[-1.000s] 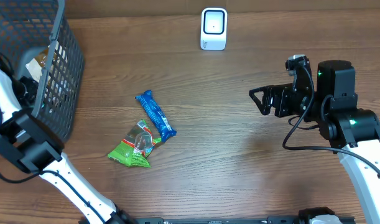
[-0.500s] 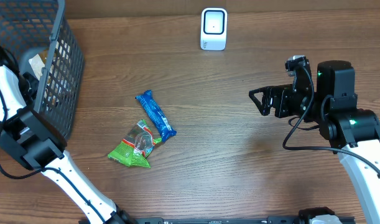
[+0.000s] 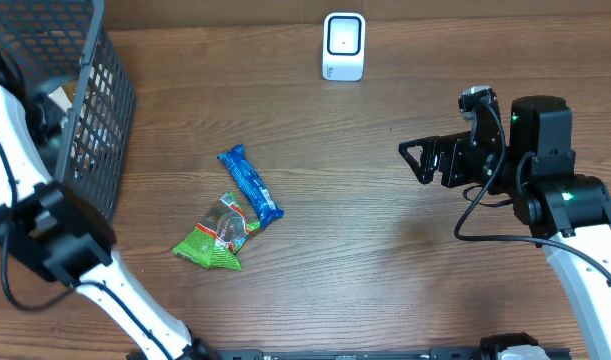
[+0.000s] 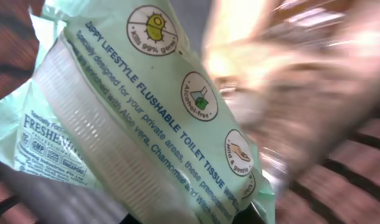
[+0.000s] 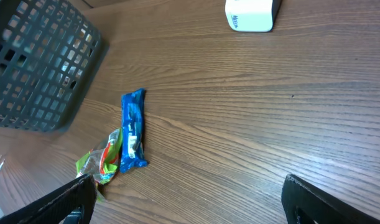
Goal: Scan the item barcode
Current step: 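Reach into the basket and grasp the mint-green tissue pack, then place the mint-green tissue pack on the table above the snacks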
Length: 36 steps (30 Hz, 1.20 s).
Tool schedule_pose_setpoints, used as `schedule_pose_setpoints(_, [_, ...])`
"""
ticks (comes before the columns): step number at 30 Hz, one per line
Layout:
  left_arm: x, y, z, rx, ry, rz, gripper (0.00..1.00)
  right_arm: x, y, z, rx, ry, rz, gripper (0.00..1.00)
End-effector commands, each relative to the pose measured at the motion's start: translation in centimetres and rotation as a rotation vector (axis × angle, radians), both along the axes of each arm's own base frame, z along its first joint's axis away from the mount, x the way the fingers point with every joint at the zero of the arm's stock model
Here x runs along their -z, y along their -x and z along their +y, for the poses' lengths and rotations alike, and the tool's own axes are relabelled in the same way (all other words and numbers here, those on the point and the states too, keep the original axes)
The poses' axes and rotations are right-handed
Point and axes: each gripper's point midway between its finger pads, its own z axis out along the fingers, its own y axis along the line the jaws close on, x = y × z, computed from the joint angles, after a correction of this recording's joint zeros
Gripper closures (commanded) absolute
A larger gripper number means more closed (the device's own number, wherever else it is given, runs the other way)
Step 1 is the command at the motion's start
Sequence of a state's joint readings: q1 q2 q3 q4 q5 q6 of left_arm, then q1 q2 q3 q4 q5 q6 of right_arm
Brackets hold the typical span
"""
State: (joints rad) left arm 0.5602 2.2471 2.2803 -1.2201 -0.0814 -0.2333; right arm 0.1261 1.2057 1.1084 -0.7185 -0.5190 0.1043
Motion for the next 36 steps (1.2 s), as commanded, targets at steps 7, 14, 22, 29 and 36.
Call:
schedule_pose_setpoints(7, [-23.2,4.9,-12.2,0.225,-0.21,-0.384,0.96,-1.2,-0.2,0.3,-0.01,-0.009,-0.032,0.05])
schedule_pose_setpoints(14, [-21.6,7.9,-23.1,0.487,-0.038,-0.273,0.96,-1.2,-0.2,0.3,-0.01,-0.009,-0.031,0.05])
schedule_pose_setpoints(22, [-15.4,9.3,-29.1,0.658,0.062,-0.037,0.96,-1.1,-0.1,0.3,-0.009,-0.008,-0.023,0.04])
schedule_pose_setpoints(29, [-8.7,10.2,-30.8,0.701,0.12,0.147,0.96,-1.1,-0.1,0.3,-0.009,-0.008,-0.024,0.04])
schedule_pose_setpoints(36, [-4.5,9.6,-31.0,0.745,0.123,0.19,0.96,-1.1,-0.1,0.3,-0.009,-0.008,-0.024,0.01])
